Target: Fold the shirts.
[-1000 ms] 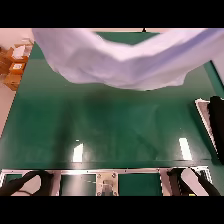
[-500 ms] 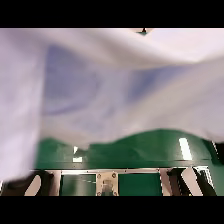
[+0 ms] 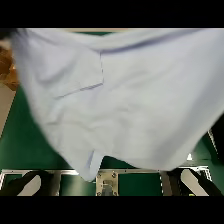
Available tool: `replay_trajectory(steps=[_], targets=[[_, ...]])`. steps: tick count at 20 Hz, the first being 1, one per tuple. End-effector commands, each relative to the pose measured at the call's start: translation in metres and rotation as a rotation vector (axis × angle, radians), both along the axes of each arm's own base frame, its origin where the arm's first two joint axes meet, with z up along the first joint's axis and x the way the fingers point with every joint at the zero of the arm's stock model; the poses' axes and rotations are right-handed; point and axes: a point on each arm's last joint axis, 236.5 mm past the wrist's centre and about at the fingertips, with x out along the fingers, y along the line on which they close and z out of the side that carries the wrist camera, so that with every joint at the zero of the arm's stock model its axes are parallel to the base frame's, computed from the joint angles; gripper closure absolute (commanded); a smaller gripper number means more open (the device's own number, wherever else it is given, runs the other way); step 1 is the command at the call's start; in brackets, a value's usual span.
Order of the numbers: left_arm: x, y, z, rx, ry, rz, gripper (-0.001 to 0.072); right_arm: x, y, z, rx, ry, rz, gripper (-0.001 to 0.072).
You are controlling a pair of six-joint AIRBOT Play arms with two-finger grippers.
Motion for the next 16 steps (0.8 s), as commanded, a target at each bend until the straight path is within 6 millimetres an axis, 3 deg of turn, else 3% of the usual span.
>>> replay_trajectory(steps=[1,3,5,6,8,11,14,16], targets=[[0.057,0.004,-0.16,-0.136,0.282,-0.013,0.0683,0.051,0.007,-0.193,0.048,0.353,-0.043,0.0696],[0.083,0.006,-0.227,-0.226,0.4,0.004,0.0683,0.075,0.003,-0.275,0.13,0.515,-0.057,0.0697],[0.107,0.005,-0.263,-0.304,0.435,0.005,0.0684,0.1,0.0,-0.32,0.224,0.595,-0.049,0.0697],[0.12,0.008,-0.272,-0.324,0.438,0.017,0.0684,0.112,-0.001,-0.331,0.25,0.608,-0.034,0.0697],[0.145,0.02,-0.272,-0.311,0.402,0.053,0.0684,0.138,-0.002,-0.333,0.268,0.599,0.003,0.0697],[0.177,0.037,-0.247,-0.286,0.316,0.114,0.0684,0.172,-0.01,-0.303,0.287,0.534,0.014,0.0697],[0.185,0.044,-0.231,-0.239,0.292,0.127,0.0684,0.186,-0.017,-0.27,0.269,0.465,0.019,0.0697],[0.182,0.042,-0.233,-0.235,0.306,0.112,0.0684,0.185,-0.015,-0.263,0.269,0.455,0.042,0.0697]])
